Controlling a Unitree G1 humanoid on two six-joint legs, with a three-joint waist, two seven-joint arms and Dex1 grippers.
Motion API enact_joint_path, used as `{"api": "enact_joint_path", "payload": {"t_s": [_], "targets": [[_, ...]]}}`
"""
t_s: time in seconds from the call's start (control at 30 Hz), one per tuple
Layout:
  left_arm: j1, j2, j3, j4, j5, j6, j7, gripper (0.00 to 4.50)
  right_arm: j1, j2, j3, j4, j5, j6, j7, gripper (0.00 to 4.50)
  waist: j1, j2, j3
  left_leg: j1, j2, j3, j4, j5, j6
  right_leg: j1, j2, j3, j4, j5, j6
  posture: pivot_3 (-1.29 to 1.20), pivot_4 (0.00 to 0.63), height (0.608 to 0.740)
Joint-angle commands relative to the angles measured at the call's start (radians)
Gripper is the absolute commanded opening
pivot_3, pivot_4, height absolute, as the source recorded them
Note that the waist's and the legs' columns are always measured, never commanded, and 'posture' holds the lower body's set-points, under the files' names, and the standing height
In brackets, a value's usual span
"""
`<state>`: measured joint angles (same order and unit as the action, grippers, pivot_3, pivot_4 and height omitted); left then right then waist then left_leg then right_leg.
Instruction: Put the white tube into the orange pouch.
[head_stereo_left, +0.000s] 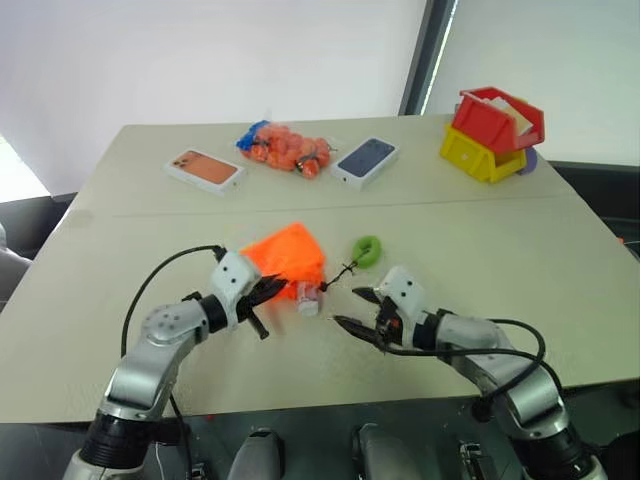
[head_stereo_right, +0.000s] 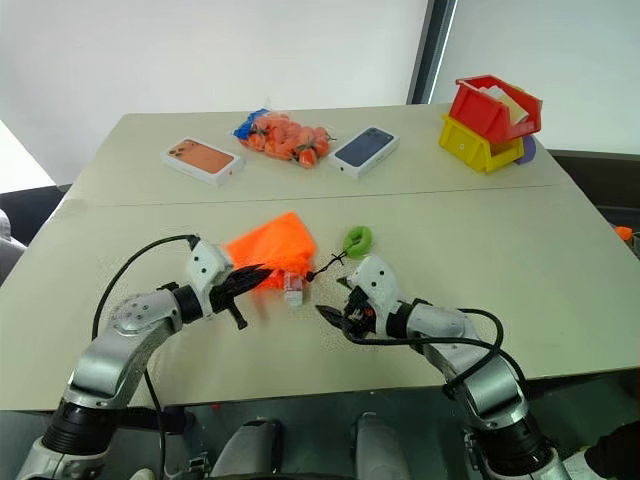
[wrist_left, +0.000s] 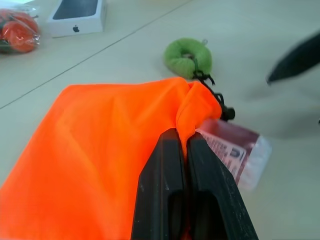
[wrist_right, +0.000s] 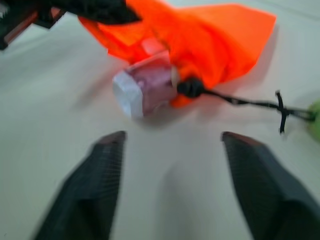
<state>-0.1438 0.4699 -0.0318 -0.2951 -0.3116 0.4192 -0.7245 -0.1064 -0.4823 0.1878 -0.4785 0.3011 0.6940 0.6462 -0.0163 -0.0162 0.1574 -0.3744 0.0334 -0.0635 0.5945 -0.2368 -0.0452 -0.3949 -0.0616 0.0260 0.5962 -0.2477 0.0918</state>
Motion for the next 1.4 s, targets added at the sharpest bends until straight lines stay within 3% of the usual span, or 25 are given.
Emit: {"api": "enact_joint_path", "payload": {"t_s": [0.03,0.1,0.13,0.53,0.93,1.4], "targets": [[0.005,0.003,0.040,-0.016,-0.118,0.074,-0.050,0.00,-0.001,-0.004,0.023,-0.035,-0.005,-0.014,-0.003,1.05,-0.001,0.000,0.000,0.000,0.000,0.000,0.000,0.000,0.000,0.000,0.000,0.000,0.000,0.000,0.000,0.00,0.150,0.740],[0.000,0.013,0.045,-0.012,-0.154,0.111,-0.071,0.00,-0.012,0.014,0.043,-0.025,-0.025,-0.023,-0.027,0.04,0.000,0.000,0.000,0.000,0.000,0.000,0.000,0.000,0.000,0.000,0.000,0.000,0.000,0.000,0.000,0.00,0.150,0.740],[-0.007,0.020,0.045,-0.004,-0.170,0.131,-0.084,0.00,-0.024,0.032,0.058,-0.017,-0.044,-0.028,-0.052,0.01,-0.001,0.000,0.000,0.000,0.000,0.000,0.000,0.000,0.000,0.000,0.000,0.000,0.000,0.000,0.000,0.00,0.150,0.740],[-0.052,0.053,0.036,0.027,-0.198,0.169,-0.115,0.00,-0.098,0.135,0.146,0.042,-0.058,-0.001,-0.075,0.01,0.000,0.000,0.000,0.000,0.000,0.000,0.000,0.000,0.000,0.000,0.000,0.000,0.000,0.001,-0.001,0.00,0.150,0.740],[-0.031,0.058,0.050,-0.030,-0.215,0.191,-0.101,0.00,-0.094,0.053,0.150,-0.033,0.023,0.056,0.043,0.01,0.000,0.000,0.000,-0.001,0.000,0.000,0.000,0.000,0.000,0.000,0.000,0.000,-0.001,0.000,0.000,0.00,0.150,0.740],[0.006,0.085,0.051,-0.078,-0.240,0.210,-0.091,0.00,-0.169,0.206,0.175,0.194,-0.108,-0.053,-0.112,0.01,-0.003,0.000,0.000,-0.001,0.000,0.000,-0.001,0.000,0.000,-0.002,0.000,0.000,-0.001,0.001,-0.001,0.00,0.150,0.740]]}}
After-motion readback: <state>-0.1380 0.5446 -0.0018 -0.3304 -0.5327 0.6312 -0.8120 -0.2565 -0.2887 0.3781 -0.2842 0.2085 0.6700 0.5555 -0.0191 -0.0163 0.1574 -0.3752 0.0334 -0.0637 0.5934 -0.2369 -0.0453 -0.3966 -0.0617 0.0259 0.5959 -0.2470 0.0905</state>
